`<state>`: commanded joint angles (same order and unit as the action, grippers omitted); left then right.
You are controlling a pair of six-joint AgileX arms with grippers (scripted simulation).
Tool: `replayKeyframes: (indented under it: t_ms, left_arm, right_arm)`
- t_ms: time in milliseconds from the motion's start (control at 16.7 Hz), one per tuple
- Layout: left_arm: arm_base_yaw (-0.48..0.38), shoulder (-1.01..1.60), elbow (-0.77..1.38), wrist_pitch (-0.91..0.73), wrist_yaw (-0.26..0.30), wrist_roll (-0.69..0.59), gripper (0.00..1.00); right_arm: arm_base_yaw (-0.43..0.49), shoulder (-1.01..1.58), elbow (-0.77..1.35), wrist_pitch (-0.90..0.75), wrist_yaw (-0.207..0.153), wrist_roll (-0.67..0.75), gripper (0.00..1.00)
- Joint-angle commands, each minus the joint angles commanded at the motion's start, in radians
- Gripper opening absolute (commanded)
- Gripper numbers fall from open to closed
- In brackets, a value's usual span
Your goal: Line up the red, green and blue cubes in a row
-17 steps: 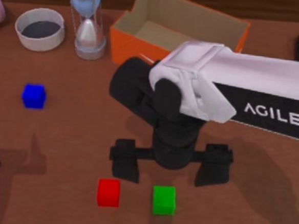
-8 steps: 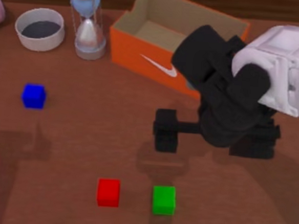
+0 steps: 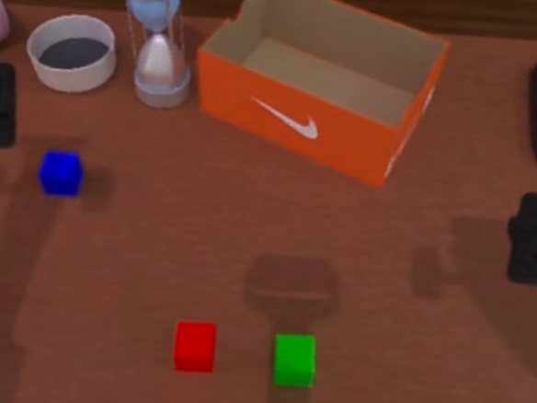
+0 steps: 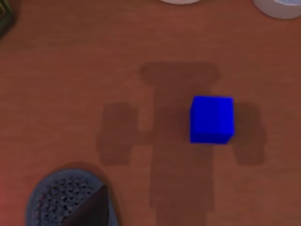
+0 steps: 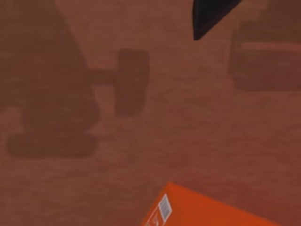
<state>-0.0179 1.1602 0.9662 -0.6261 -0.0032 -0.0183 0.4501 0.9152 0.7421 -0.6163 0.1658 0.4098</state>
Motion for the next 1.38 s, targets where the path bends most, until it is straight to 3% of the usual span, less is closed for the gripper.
replayKeyframes:
  t_ms: [300,660,900,1380]
  left_arm:
    - [-0.021,0.540,0.406,-0.283,-0.004,-0.005,1.00]
    - [-0.039,0.966,0.789,-0.509,0.002,-0.015,1.00]
    - [-0.044,1.089,0.912,-0.571,0.006,-0.018,1.00]
    - [-0.042,1.106,0.883,-0.531,0.007,-0.015,1.00]
  right_arm:
    - [-0.214,-0.465,-0.395,0.245,-0.031,-0.208,1.00]
    - [-0.386,-0.797,-0.674,0.511,-0.121,-0.367,1.00]
    - [-0.437,-0.908,-0.738,0.610,-0.163,-0.408,1.00]
    - [-0.440,-0.915,-0.742,0.616,-0.166,-0.410,1.00]
